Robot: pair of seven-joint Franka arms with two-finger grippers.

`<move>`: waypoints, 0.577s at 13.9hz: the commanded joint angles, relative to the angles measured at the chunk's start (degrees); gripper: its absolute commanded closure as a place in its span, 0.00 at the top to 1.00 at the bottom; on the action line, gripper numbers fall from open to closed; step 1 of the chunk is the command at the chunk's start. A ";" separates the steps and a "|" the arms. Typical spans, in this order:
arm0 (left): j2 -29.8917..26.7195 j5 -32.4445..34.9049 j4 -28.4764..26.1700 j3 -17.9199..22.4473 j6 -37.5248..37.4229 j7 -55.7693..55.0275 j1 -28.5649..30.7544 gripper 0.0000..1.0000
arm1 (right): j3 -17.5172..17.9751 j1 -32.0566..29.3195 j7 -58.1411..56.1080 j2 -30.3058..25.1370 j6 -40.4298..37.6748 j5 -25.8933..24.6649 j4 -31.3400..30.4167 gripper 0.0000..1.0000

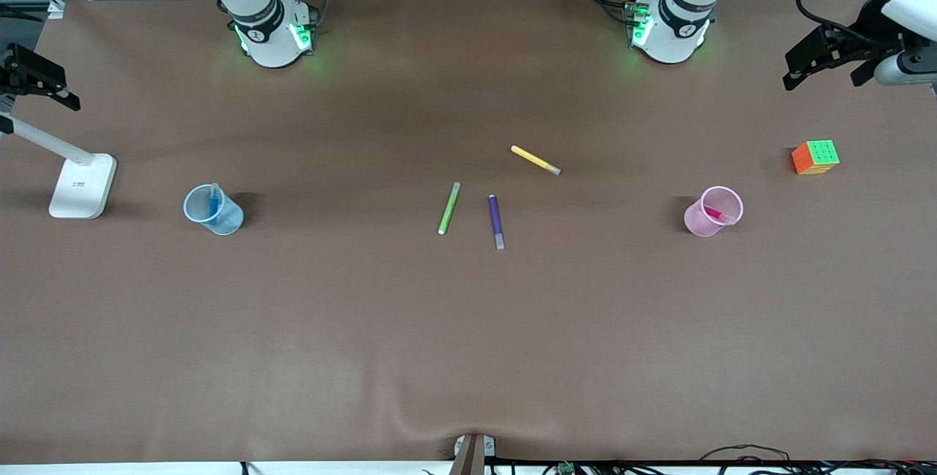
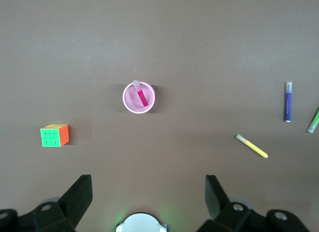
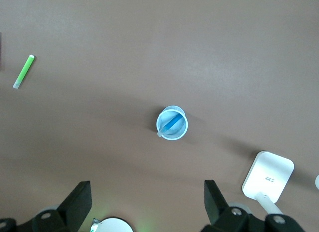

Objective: Place pink and blue markers in matching cups

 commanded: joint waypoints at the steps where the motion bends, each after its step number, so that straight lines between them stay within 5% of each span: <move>1: -1.19 3.20 -0.67 0.55 -0.08 1.22 -1.59 1.00 | 1.37 -0.66 5.43 0.99 -1.44 -0.49 1.94 1.00; 8: -1.37 5.06 -0.06 0.11 -1.14 0.87 -1.51 1.00 | 2.60 -0.58 7.81 1.08 -1.88 -2.94 1.85 1.00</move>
